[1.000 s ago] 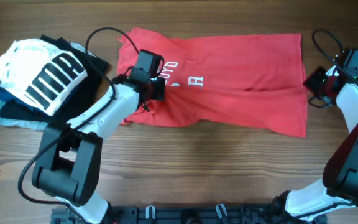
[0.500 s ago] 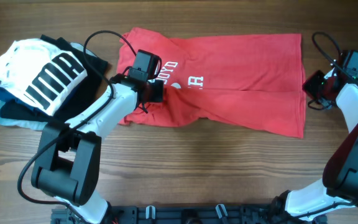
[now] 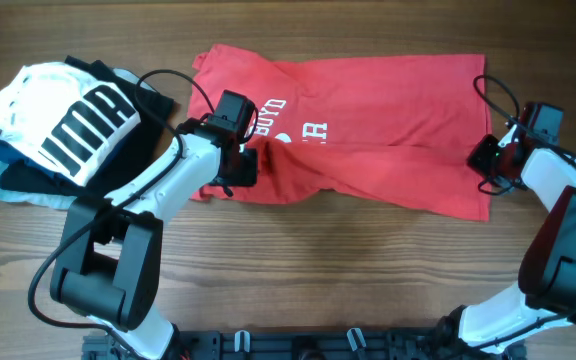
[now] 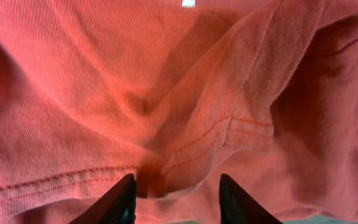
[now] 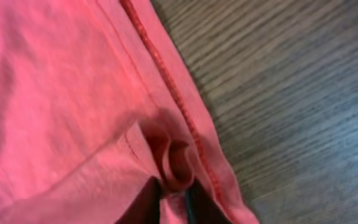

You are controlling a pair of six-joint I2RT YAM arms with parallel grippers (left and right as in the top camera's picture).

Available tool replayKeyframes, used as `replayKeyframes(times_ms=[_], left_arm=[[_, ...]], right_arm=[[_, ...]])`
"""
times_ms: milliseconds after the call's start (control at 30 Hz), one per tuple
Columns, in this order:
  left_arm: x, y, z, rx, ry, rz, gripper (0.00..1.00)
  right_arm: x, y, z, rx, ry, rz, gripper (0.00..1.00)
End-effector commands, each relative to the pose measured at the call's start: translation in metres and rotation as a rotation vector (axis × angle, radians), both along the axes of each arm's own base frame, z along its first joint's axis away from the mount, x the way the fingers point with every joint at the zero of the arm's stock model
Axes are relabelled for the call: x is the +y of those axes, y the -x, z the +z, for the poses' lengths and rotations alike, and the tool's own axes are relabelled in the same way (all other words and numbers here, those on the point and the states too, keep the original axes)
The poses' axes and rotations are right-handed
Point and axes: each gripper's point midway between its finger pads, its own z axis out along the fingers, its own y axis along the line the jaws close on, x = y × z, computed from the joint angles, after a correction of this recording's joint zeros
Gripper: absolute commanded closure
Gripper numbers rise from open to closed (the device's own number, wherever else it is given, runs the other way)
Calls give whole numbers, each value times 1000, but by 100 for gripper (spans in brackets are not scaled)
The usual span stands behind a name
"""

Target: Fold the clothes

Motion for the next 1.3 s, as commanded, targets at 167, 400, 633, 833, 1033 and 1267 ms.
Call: replayKeyframes(times_ms=[167,400,633,833,1033,1267], left_arm=[[-1,6,7,20,12,12,56],[0,9,7,33,7,12,55],[0,7,7,25,9,12,55],[0,9,7,33,6,12,55],[16,39,3,153,-57,87,69],[17,47,3,192,-51,174,68]], right_arm=[[-30,22,-29,140,102,-82,96],[-51,-3,1,84,147,-102,95],[-62,3,6,119,206,-132,95],[-62,-20,63,-7,203,-125,87],[-28,-18,96,-72,81,-43,89],[32,21,36,153,-11,99,94]])
